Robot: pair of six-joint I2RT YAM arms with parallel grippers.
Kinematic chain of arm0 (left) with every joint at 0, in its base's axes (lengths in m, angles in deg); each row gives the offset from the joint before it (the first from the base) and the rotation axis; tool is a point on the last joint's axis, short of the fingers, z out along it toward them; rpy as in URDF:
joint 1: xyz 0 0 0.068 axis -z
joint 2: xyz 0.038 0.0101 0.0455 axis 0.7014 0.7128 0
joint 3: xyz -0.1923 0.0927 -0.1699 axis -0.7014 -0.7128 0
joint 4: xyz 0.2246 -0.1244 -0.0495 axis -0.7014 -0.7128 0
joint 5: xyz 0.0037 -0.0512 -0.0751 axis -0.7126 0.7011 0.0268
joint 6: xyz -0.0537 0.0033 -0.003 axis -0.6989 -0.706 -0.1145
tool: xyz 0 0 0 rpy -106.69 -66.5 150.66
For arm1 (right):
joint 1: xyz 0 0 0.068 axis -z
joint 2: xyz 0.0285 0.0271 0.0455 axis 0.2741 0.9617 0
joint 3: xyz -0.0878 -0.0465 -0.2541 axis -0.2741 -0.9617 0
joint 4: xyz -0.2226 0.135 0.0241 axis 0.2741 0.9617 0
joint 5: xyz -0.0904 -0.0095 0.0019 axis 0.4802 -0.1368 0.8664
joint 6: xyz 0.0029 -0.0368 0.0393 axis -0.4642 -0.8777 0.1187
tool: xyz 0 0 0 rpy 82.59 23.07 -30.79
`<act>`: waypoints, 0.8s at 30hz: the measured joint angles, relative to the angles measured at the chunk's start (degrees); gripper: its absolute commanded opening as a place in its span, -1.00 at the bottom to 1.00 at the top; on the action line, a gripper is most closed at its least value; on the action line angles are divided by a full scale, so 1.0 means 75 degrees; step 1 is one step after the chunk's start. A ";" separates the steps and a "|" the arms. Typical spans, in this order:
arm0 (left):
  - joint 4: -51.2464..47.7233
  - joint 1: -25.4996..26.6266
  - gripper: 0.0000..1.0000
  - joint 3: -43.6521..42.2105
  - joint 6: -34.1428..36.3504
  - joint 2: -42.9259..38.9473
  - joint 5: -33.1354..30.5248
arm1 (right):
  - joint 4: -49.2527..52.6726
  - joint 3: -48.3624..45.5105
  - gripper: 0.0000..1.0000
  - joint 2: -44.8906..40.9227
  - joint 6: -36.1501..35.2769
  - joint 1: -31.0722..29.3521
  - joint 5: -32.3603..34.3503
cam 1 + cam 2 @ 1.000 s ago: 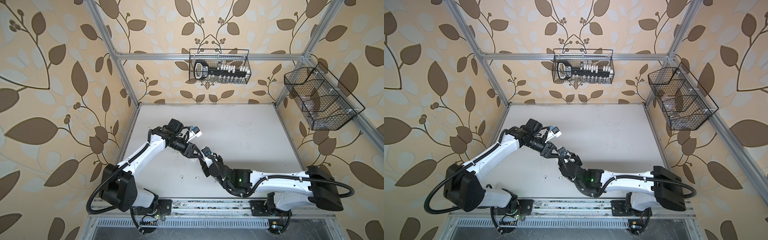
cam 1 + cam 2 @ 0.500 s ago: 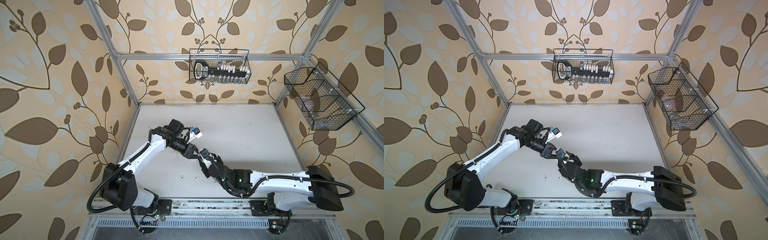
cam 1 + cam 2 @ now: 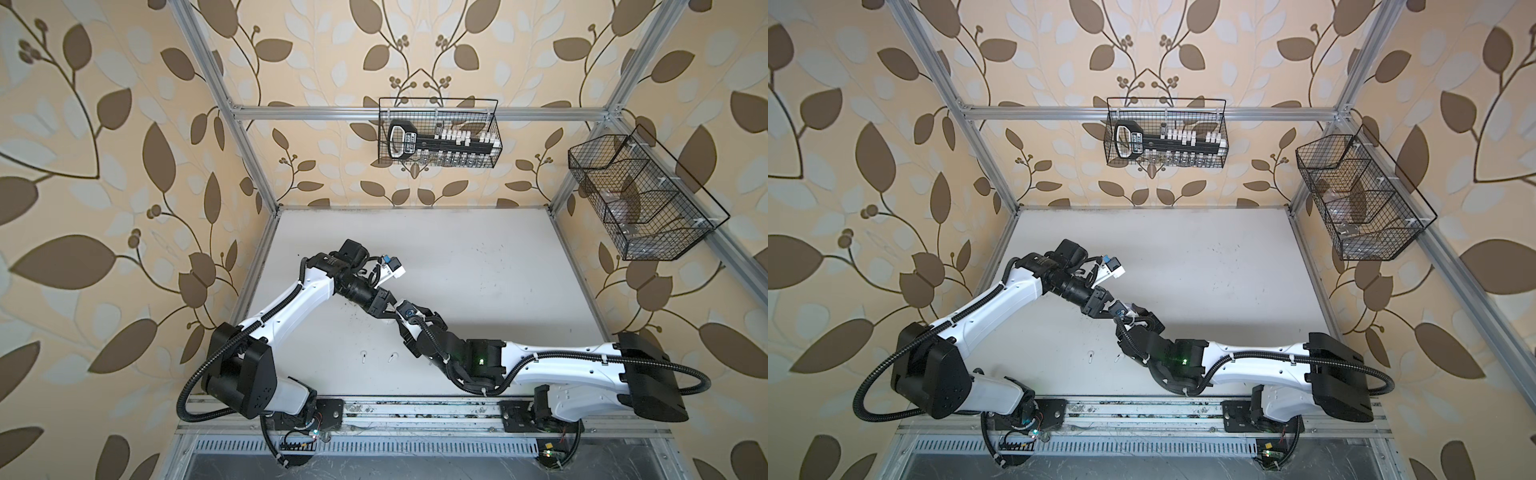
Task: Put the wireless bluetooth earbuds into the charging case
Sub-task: 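Close the left gripper on the lavender case held by the right gripper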
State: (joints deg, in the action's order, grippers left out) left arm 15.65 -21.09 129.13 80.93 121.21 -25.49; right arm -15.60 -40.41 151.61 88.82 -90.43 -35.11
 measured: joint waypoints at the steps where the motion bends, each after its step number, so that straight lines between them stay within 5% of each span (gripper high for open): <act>1: -0.0012 0.0015 -0.30 0.0000 0.0000 0.0000 -0.0009 | 0.0017 0.0000 -0.26 -0.0003 -0.0012 -0.0006 -0.0003; 24: -0.0227 0.0035 -0.23 0.0114 0.0172 0.0096 0.0023 | 0.0399 0.0119 -0.29 -0.0020 -0.0254 -0.0050 -0.0181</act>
State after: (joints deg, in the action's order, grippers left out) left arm 13.95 -20.83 129.98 82.22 121.93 -25.31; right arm -12.61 -39.51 151.46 86.92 -90.80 -36.46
